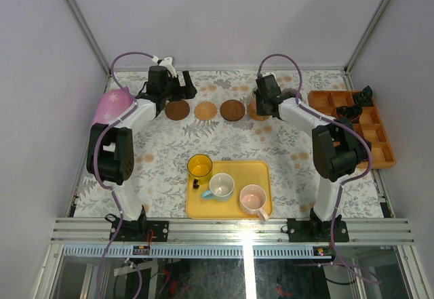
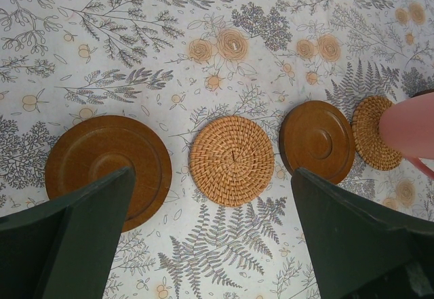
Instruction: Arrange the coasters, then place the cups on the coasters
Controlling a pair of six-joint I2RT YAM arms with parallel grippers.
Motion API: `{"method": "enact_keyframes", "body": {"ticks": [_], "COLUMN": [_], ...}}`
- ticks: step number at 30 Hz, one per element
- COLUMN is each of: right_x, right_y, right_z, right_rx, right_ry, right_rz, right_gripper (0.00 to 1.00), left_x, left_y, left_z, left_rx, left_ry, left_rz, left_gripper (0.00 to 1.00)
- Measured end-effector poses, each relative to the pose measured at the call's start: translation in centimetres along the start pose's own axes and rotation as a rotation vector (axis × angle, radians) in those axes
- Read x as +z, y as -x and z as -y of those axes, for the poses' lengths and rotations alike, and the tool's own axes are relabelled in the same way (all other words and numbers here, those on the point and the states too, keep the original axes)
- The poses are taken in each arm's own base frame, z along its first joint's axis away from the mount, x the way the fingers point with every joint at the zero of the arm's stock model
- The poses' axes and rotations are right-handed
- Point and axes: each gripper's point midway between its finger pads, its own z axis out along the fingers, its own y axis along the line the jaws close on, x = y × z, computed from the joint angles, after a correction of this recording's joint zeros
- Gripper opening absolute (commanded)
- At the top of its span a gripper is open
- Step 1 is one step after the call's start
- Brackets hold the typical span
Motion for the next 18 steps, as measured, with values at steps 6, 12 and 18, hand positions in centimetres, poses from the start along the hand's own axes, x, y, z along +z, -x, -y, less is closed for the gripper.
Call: {"method": "enact_keyframes", "body": {"ticks": [6,12,18], "right_x": [1.2,1.3,1.3], "right_y": [-1.2,-1.0,-1.0], "right_z": [0.1,0.0,0.1], "right_rx": [-0.007,-0.005,-0.004], "right_ry": [-0.011,-0.012,-0.013], "right_rz": [-0.033,-0.022,-0.022], "right_gripper": [0.00,0.00,0.17], "left_x": [0.0,0.0,0.0], "left_y": [0.0,0.0,0.0], "left_z": [0.0,0.0,0.0], "left_rx": [0.000,0.000,0.000], "left_ry": [0.000,0.000,0.000], "left_rz": [0.000,0.000,0.000], "left_gripper": [1.00,1.00,1.00]}}
